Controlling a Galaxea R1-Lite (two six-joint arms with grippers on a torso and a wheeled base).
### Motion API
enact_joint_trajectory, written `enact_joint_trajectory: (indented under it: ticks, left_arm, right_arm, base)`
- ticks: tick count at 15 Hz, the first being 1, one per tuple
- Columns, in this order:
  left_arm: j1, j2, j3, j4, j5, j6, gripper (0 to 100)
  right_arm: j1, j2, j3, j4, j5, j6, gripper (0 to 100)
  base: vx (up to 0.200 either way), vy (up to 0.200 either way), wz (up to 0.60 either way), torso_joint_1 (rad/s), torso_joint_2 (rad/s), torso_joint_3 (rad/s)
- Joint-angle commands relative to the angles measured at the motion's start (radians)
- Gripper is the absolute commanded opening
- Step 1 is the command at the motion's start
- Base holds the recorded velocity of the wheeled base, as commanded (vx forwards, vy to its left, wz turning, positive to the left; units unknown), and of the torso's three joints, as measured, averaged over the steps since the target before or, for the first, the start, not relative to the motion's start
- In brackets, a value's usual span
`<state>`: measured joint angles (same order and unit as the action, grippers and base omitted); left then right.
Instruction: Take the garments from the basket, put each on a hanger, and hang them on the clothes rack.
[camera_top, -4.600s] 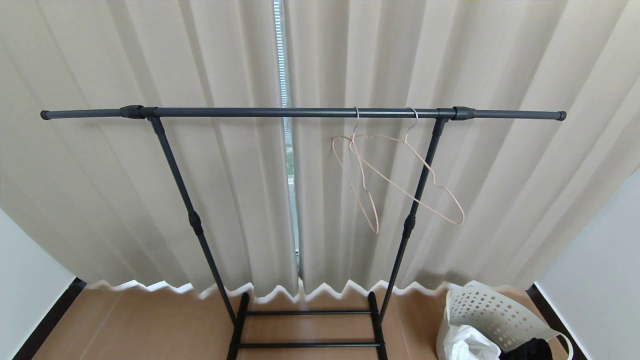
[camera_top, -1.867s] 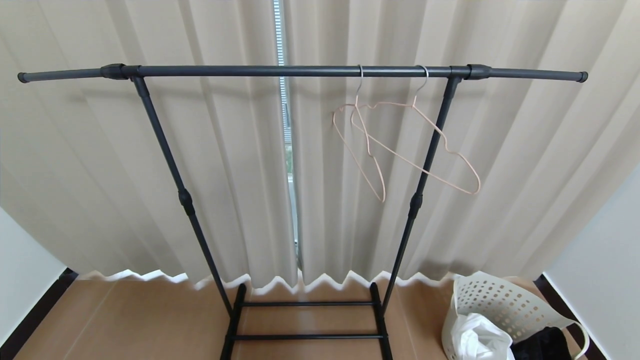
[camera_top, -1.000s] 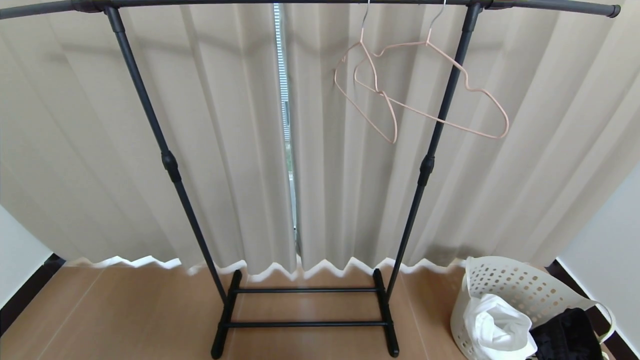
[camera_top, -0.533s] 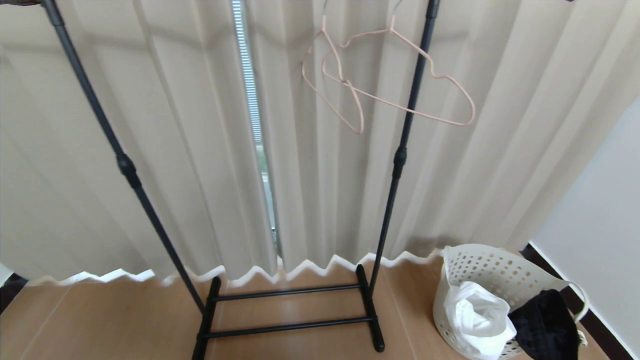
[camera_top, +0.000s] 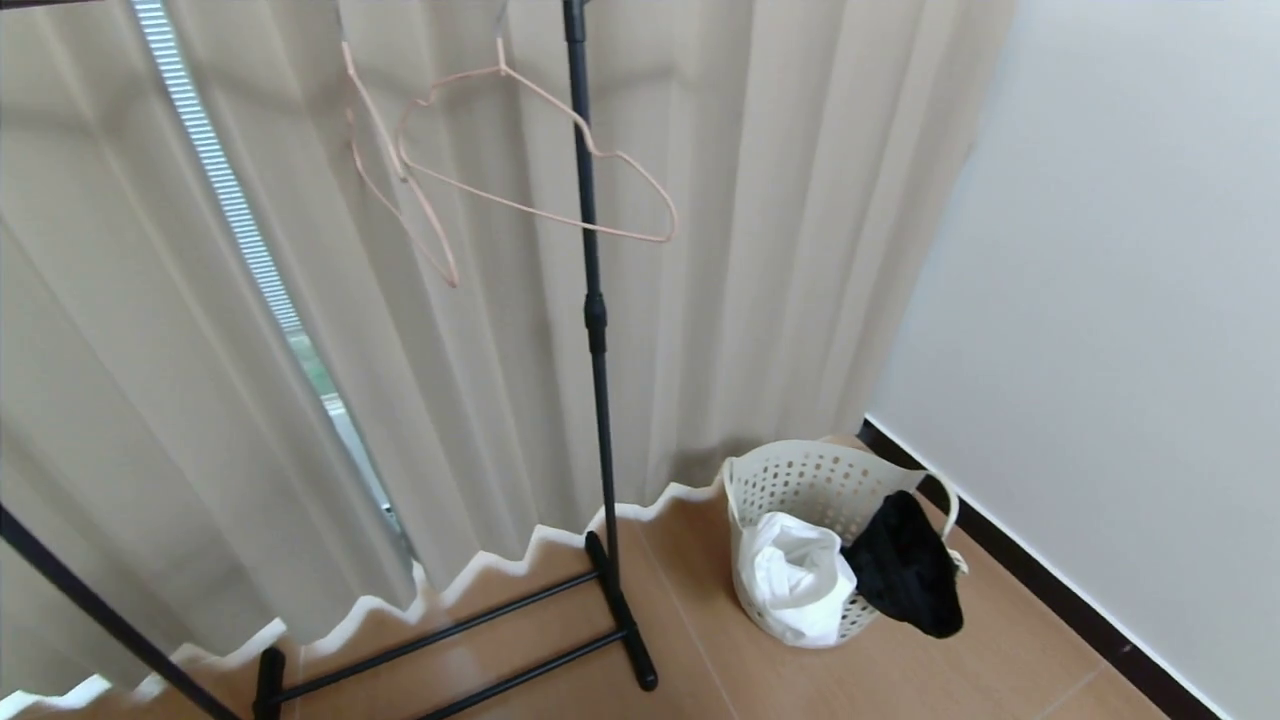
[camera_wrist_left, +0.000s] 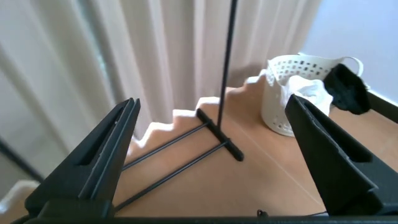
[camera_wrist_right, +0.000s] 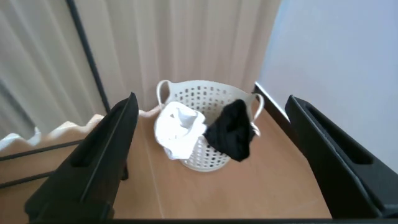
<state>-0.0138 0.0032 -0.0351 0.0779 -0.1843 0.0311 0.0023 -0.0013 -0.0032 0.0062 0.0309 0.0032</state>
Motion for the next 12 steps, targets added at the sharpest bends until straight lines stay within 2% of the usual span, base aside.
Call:
enact_joint_trajectory:
  ticks: [1,2,4,10,12]
  left_arm:
    - [0.0,0.001,0.0,0.0,0.0,0.001,100]
    - [0.0,0.001,0.0,0.0,0.0,0.001,100]
    - [0.0,0.003,0.0,0.0,0.0,0.001,100]
    - [0.0,0.003,0.0,0.0,0.0,0.0,100]
    - [0.0,0.001,0.0,0.0,0.0,0.0,100]
  right_arm:
    - [0.001,0.001,0.0,0.0,0.0,0.0,100]
    - [-0.001,0.001,0.0,0.0,0.0,0.0,100]
    - [0.001,0.001,0.0,0.0,0.0,-0.002,100]
    - [0.001,0.001,0.0,0.0,0.0,-0.002,100]
    - [0.001,0.001,0.0,0.0,0.0,0.0,100]
  base:
    - [0.0,0.0,-0.6,0.002,0.0,0.002]
    - [0.0,0.0,0.0,0.0,0.0,0.0]
    - [0.0,-0.2,0.0,-0.002,0.0,0.002]
    - [0.2,-0.2,0.0,0.004,0.01,0.003]
    - [0.2,0.0,0.0,0.0,0.01,0.005]
